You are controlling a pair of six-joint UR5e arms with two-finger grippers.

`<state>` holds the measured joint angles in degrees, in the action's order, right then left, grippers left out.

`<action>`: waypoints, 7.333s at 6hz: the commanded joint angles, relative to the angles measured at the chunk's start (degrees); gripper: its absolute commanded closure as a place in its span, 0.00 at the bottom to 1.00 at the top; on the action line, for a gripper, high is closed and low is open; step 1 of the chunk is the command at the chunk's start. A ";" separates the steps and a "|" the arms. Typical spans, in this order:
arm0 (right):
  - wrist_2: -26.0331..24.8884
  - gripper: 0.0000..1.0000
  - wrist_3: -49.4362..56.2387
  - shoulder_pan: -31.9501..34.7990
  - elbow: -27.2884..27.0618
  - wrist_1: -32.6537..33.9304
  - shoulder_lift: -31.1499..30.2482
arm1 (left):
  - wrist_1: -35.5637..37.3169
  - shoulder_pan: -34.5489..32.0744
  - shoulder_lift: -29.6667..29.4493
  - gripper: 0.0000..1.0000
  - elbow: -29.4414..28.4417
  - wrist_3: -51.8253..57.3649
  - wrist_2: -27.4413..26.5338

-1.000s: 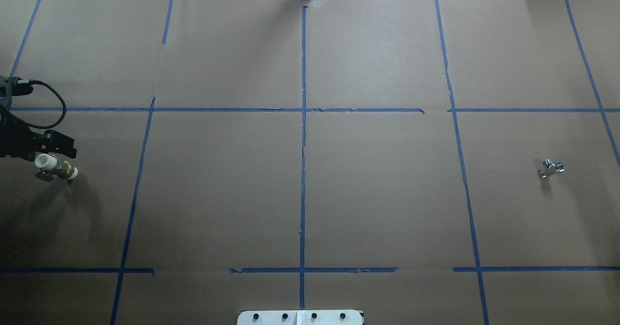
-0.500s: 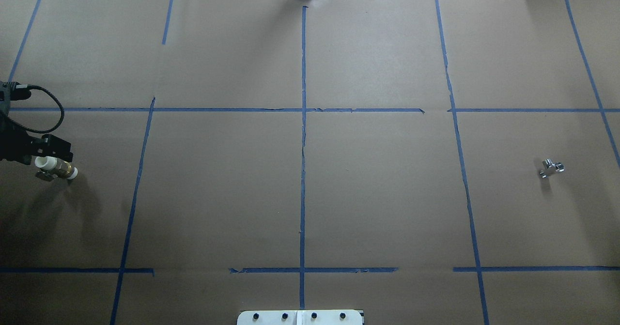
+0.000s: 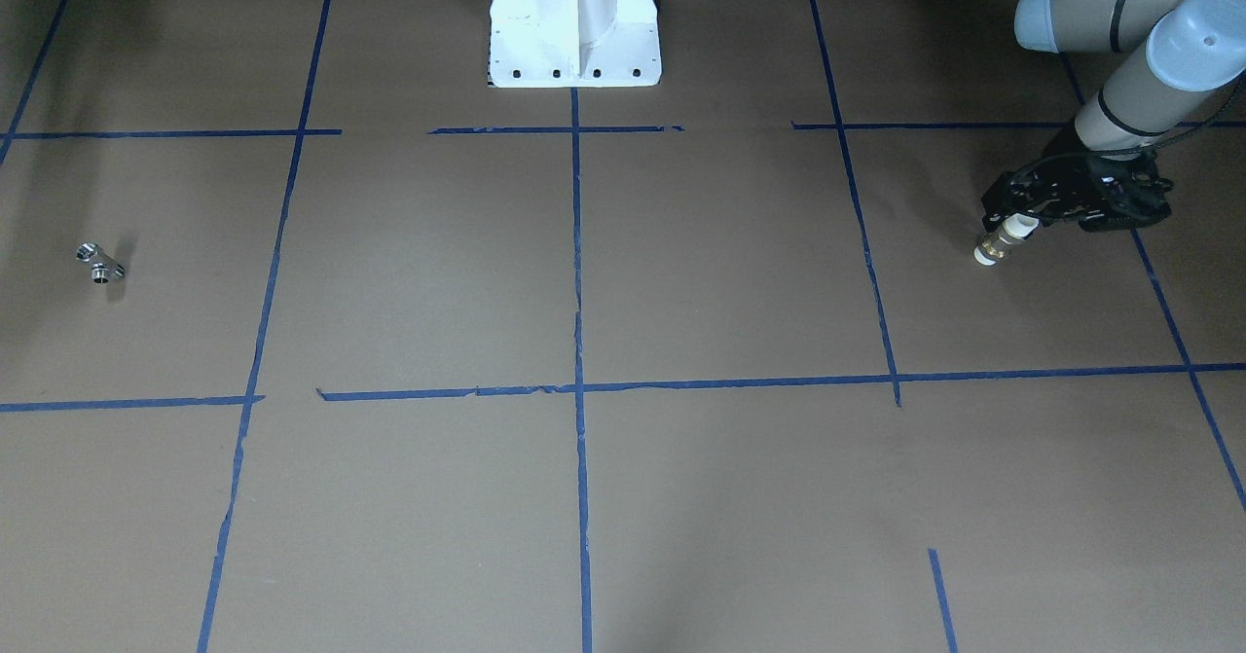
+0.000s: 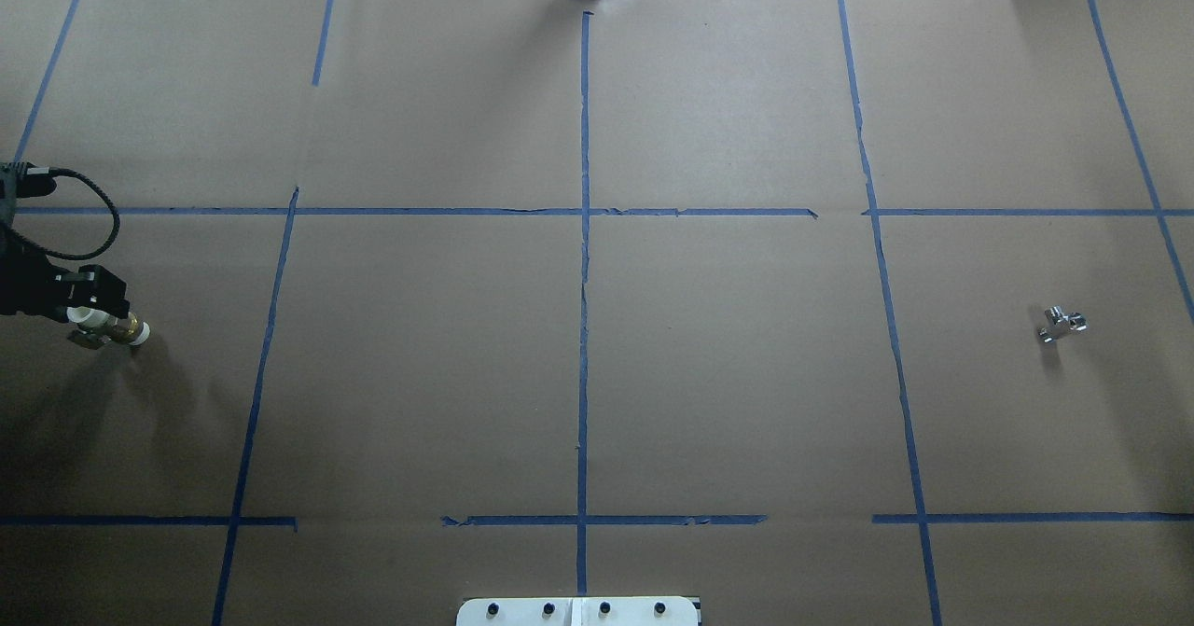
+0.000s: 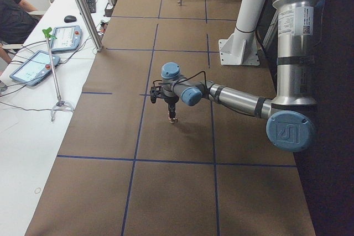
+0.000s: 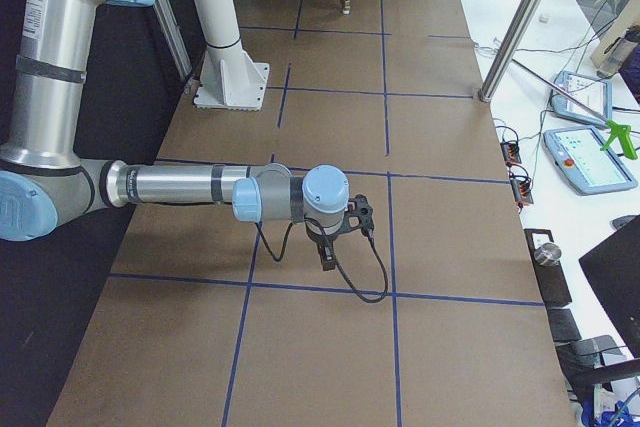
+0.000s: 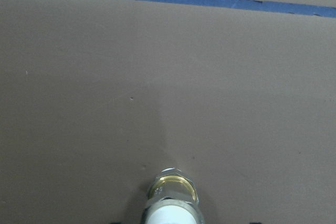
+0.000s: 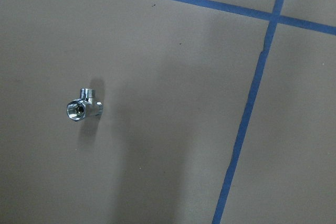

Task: Assemble PPR valve and pipe with both arms
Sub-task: 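Lower the left gripper onto the white-and-brass PPR fitting and grasp it, then carry the PPR fitting with the left gripper to the table center, then hold the fitting upright with the left gripper while the right gripper grasps the chrome valve, then carry the chrome valve with the right gripper above the held fitting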

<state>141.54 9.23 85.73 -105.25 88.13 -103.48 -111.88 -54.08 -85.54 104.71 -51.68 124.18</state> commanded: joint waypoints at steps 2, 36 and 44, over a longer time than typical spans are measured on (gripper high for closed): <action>0.05 0.00 0.00 -0.12 -0.04 -0.50 0.03 | 0.00 -0.49 -0.24 1.00 -0.04 0.78 -0.17; -17.18 0.09 -44.03 -30.53 9.01 -28.63 7.15 | 26.36 23.76 -46.47 0.00 3.21 -26.98 -17.39; -13.49 1.00 -75.82 -35.51 -5.30 -27.49 14.03 | 26.37 23.59 -40.27 0.00 10.74 -27.34 -17.31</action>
<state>127.97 -55.84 52.72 -107.94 60.47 -93.97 -85.31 -30.44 -128.79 112.61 -79.09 106.79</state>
